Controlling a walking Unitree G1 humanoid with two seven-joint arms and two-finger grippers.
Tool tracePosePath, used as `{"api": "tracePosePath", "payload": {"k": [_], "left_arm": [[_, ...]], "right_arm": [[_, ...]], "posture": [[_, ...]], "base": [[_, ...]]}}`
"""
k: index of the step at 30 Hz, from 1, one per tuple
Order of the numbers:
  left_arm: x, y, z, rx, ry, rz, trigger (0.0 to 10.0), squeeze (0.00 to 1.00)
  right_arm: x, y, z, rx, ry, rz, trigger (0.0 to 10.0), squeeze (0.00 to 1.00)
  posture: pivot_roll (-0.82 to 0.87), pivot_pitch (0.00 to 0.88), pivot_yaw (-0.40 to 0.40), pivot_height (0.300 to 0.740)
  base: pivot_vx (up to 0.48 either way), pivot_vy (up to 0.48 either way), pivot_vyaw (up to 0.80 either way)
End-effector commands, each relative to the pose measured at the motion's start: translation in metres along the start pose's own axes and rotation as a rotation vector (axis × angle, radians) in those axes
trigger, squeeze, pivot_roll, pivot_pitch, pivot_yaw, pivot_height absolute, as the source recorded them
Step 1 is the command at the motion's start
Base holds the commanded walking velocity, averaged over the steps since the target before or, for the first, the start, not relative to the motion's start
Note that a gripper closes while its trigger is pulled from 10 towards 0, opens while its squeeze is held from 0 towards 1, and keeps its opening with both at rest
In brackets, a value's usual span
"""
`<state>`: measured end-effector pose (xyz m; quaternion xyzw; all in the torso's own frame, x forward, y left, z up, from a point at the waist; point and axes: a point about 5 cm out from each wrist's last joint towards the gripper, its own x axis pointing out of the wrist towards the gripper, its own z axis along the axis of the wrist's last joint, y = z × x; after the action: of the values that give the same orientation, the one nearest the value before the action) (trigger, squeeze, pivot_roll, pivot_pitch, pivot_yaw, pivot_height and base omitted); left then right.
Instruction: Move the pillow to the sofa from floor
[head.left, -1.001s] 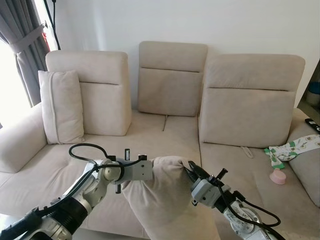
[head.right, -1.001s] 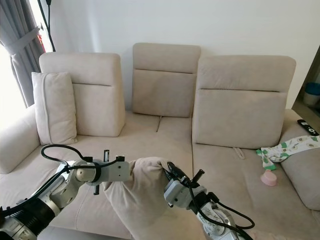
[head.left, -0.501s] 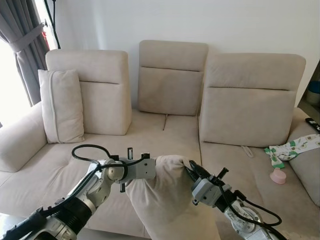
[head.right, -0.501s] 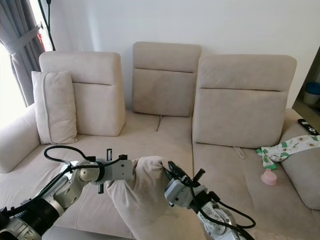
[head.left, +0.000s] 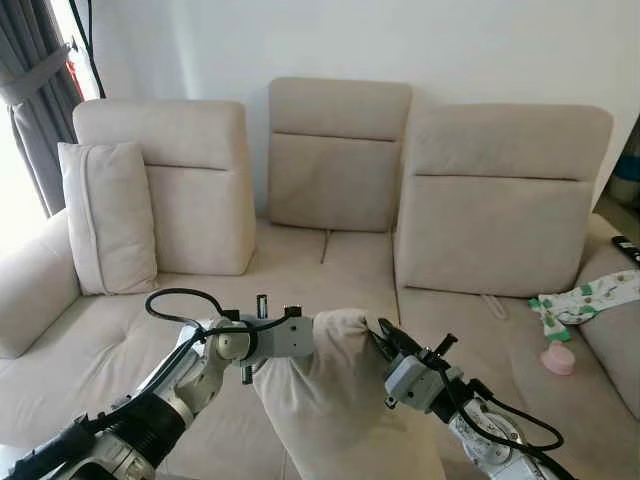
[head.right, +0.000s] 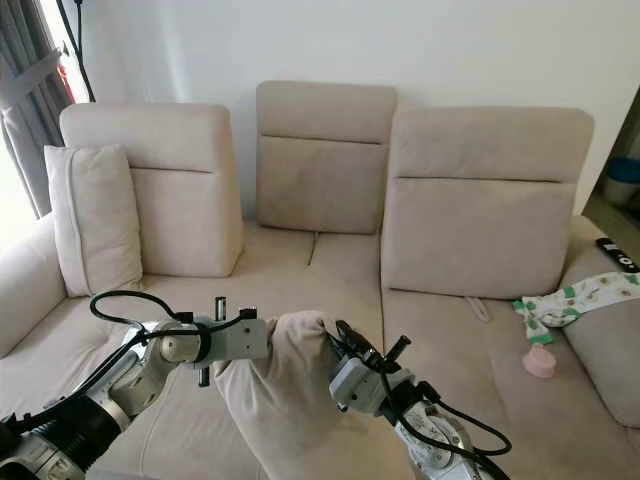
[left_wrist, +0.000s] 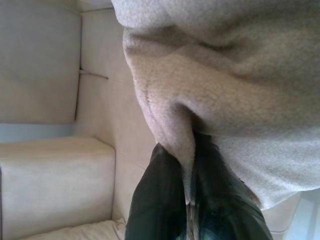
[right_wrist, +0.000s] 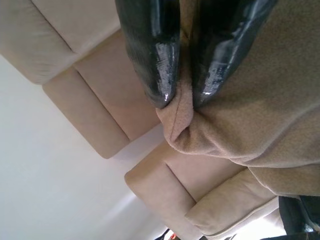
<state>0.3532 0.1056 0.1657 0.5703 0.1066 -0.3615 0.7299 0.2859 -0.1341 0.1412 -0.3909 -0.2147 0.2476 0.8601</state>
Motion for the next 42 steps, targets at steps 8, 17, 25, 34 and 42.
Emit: {"api": "tracePosePath", "payload": {"k": [8,17,25,34,42], "left_arm": [[-0.001,0.007,0.023,0.036,-0.099,0.007,10.0,0.0],[-0.001,0.008,0.022,0.039,-0.097,0.006,10.0,0.0],[0.0,0.009,0.023,0.044,-0.099,0.006,10.0,0.0],[0.002,0.014,0.024,0.043,-0.091,0.039,10.0,0.0],[0.0,0.031,0.026,0.031,-0.08,0.146,10.0,0.0]], "right_arm": [[0.008,0.001,0.015,-0.001,-0.081,0.009,10.0,0.0],[0.008,0.002,0.016,0.002,-0.081,0.005,10.0,0.0],[0.009,0.001,0.015,0.001,-0.078,-0.002,10.0,0.0],[0.009,-0.012,0.004,0.077,0.019,-0.102,10.0,0.0],[0.008,-0.032,-0.007,0.216,0.101,-0.251,10.0,0.0]], "posture": [[-0.04,0.0,0.032,0.74],[-0.04,0.0,0.036,0.74],[-0.04,0.0,0.04,0.74],[-0.05,0.0,0.042,0.74],[-0.06,0.0,0.042,0.74]], "base": [[0.273,0.0,0.0],[0.275,0.0,0.0],[0.275,0.0,0.0],[0.236,0.0,0.0],[0.0,0.0,0.0]]}}
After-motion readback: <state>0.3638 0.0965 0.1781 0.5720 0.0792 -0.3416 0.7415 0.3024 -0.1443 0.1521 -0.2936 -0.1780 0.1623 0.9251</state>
